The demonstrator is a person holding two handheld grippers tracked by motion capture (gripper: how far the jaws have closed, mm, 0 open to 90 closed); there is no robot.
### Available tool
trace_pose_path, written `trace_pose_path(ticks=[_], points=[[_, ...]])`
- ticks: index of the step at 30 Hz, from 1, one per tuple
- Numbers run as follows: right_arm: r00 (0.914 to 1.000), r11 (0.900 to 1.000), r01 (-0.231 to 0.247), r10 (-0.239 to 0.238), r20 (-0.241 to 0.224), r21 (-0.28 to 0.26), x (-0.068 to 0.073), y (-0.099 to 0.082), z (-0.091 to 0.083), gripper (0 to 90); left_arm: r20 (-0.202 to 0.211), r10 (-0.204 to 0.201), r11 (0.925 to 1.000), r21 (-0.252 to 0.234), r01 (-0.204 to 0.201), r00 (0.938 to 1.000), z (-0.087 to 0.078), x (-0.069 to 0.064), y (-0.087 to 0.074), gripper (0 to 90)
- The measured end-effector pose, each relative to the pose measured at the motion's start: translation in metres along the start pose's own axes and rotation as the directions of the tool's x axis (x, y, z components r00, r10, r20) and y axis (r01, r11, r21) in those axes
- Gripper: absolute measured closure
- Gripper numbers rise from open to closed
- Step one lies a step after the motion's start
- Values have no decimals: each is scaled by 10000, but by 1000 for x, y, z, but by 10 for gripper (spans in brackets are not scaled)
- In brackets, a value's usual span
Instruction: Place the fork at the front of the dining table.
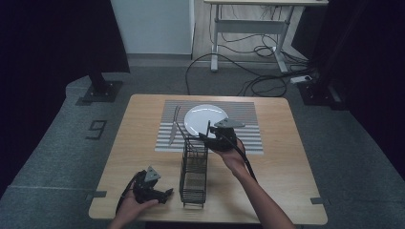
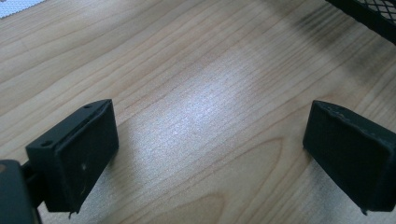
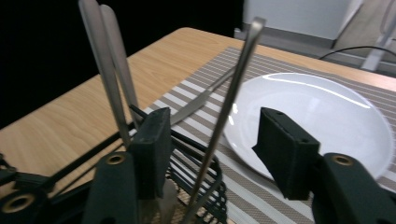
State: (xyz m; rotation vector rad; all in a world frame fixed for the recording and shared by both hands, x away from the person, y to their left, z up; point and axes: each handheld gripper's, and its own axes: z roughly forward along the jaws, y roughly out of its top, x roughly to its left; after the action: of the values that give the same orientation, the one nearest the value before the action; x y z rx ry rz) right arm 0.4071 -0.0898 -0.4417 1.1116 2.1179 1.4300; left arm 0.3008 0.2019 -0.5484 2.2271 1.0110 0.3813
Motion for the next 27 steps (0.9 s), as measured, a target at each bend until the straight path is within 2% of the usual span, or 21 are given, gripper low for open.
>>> trace_pose_path(ticks=[1, 2, 3, 5, 8, 11, 18, 19, 27], points=[[10000, 10000, 61, -61, -27, -60, 2, 0, -1, 553, 3, 6, 10000, 0, -6, 10000, 0, 0, 0, 33], [9999, 9998, 156, -156, -16, -104, 3, 1, -2, 578, 3, 6, 10000, 0, -6, 10000, 0, 0, 0, 33], [9999, 9998, 156, -156, -16, -104, 3, 1, -2, 578, 12, 5, 10000, -10, -5, 10000, 0, 0, 0, 33], [9990, 9987, 450, -451, -49, -252, 9, 2, -8, 608, 11, 9, 10000, -9, -9, 10000, 0, 0, 0, 33], [9969, 9968, 786, -786, 27, -164, 14, 1, -11, 639, 15, 20, 10000, -4, -20, 10000, 0, 0, 0, 33], [9963, 9962, 863, -863, -40, -99, 14, -1, -14, 669, 9, 25, 10000, -10, -25, 10000, 0, 0, -1, 33], [9966, 9971, 763, -763, -317, -25, 10, -6, -17, 726, 14, 30, 10000, -13, -30, 10000, 0, 0, -1, 33], [9965, 9976, 693, -690, -471, 57, 9, -7, -17, 746, 13, 30, 10000, -14, -30, 10000, 0, 0, -1, 33], [9962, 9983, 442, -412, -762, 384, 8, -5, -14, 780, 23, 10, 10000, -31, -9, 10000, 0, 0, -1, 32]])
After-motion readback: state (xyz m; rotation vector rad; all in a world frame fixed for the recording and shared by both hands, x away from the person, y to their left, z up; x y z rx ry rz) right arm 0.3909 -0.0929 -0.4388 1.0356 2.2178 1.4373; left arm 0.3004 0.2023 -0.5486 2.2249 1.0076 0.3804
